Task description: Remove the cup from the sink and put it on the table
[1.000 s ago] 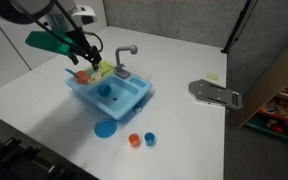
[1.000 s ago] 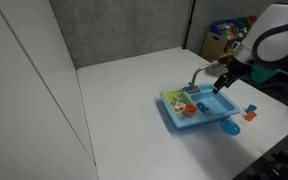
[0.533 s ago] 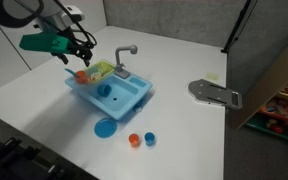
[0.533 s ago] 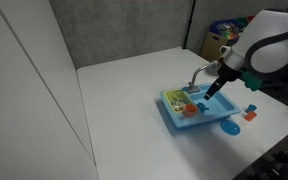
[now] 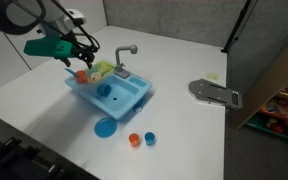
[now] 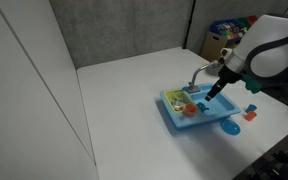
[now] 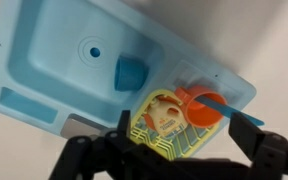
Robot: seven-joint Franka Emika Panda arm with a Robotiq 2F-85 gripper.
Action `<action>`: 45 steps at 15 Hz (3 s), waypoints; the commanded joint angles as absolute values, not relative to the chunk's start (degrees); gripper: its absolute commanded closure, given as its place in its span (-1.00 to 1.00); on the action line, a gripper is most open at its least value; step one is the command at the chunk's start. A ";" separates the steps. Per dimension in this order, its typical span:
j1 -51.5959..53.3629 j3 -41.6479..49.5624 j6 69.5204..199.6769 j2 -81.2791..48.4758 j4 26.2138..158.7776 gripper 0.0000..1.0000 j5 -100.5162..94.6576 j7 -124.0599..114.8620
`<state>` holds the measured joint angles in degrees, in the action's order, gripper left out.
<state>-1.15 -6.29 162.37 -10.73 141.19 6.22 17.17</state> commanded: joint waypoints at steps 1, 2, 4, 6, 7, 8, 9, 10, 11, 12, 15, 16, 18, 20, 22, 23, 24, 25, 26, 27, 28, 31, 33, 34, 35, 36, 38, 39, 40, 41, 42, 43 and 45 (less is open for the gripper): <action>-3.30 -5.08 164.76 -13.91 139.74 -1.00 6.47 17.40; -4.07 -5.01 164.96 -14.88 139.22 -1.00 6.90 17.42; -5.38 -4.64 165.87 -16.78 138.33 -1.00 6.81 16.69; -6.64 -4.42 166.15 -18.69 137.22 -1.00 6.67 16.13; -7.19 -4.38 166.13 -19.59 136.60 -1.00 6.65 15.96; -7.87 -4.48 166.09 -20.50 135.96 -1.00 6.84 15.86; -8.52 -4.63 166.02 -21.31 135.28 -1.00 7.04 15.77; -9.70 -5.40 165.65 -22.14 134.54 -1.00 7.84 16.19; -10.94 -6.33 165.30 -22.86 133.83 -1.00 8.84 16.65; -12.70 -7.92 164.73 -23.61 133.01 -1.00 10.68 17.51; -17.26 -12.07 163.98 -25.57 130.88 -1.00 15.43 19.07; -18.70 -13.39 163.71 -26.17 130.08 -1.00 16.87 19.54; -21.18 -15.73 163.46 -27.22 128.84 -1.00 19.18 20.59; -23.58 -18.11 162.71 -28.21 127.61 -1.00 21.51 21.99; -25.68 -20.24 161.37 -29.15 126.55 -1.00 23.92 23.62; -26.52 -21.11 160.67 -29.57 126.14 -1.00 25.16 24.64; -27.25 -21.79 159.81 -29.89 125.87 -1.00 26.31 25.58; -28.04 -22.47 158.84 -30.27 125.55 -1.00 27.64 26.85; -28.46 -22.78 158.00 -30.57 125.28 -1.00 28.81 27.74; -28.97 -23.07 156.91 -30.77 125.12 -1.00 29.97 28.95; -29.08 -23.02 156.14 -30.91 125.03 -1.00 30.96 29.85; -28.82 -21.97 154.34 -31.44 125.01 -1.00 32.98 31.97; -28.41 -21.32 153.30 -31.95 124.93 -1.00 33.95 32.83; -28.31 -21.13 152.72 -32.32 124.77 -1.00 34.45 33.35; -28.04 -20.78 152.73 -32.71 124.69 -1.00 34.60 33.64; -27.82 -20.47 152.54 -32.96 124.65 -1.00 34.71 33.86; -27.66 -20.49 152.74 -31.21 125.74 -1.00 35.23 34.13; -26.50 -19.40 153.58 -32.16 125.92 -1.00 34.50 32.86; -26.49 -19.39 153.58 -32.12 125.86 -1.00 34.53 32.91; -26.47 -19.39 153.57 -32.08 125.81 -1.00 34.54 32.93; -26.44 -19.38 153.57 -32.06 125.79 -1.00 34.54 32.93; -26.55 -19.41 153.77 -32.70 125.15 -1.00 34.64 33.17; -27.76 -20.26 152.91 -34.20 123.94 -1.00 35.35 35.27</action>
<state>-27.69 -20.47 154.06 -32.51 125.99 33.21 32.10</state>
